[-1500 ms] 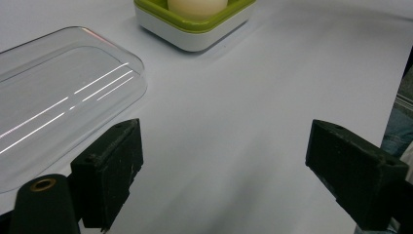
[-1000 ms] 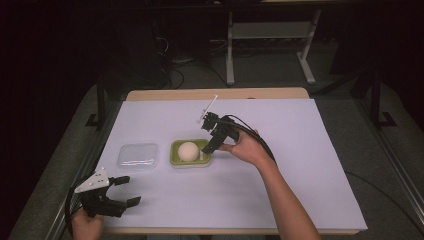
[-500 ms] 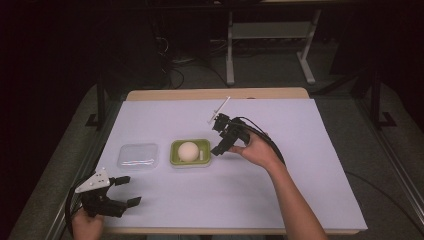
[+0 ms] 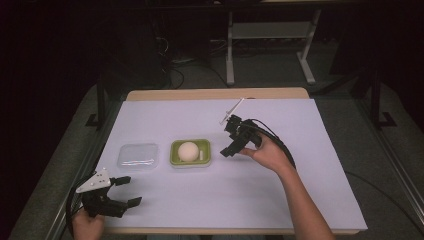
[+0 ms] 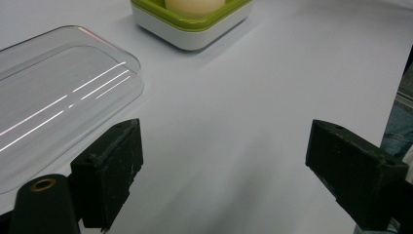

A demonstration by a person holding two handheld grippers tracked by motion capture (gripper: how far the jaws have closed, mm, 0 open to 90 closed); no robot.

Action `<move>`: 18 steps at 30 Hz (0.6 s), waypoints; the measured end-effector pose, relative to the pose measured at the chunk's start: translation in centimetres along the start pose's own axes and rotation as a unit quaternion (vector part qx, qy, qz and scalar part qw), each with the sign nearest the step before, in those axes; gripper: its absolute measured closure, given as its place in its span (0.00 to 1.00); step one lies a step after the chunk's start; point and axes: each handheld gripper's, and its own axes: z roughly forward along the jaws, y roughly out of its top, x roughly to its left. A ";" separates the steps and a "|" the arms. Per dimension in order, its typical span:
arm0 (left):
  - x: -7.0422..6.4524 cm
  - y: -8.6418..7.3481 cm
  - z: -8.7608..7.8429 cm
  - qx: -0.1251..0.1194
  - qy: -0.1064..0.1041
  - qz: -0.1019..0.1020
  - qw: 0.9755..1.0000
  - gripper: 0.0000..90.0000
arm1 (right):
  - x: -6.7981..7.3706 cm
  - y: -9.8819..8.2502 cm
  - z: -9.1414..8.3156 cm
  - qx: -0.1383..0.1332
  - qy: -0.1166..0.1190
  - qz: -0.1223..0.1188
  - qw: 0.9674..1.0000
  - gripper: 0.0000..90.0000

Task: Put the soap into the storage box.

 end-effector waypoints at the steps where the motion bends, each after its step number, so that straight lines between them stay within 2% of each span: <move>1: 0.0 0.0 0.0 0.002 -0.001 0.001 1.000 0.14 | 0.0 -0.2 -0.1 -0.003 0.001 0.003 1.000 0.28; 18: -0.1 0.0 0.1 0.004 -0.001 0.003 1.000 0.14 | -0.2 -4.3 -1.3 -0.016 -0.004 0.030 0.999 0.28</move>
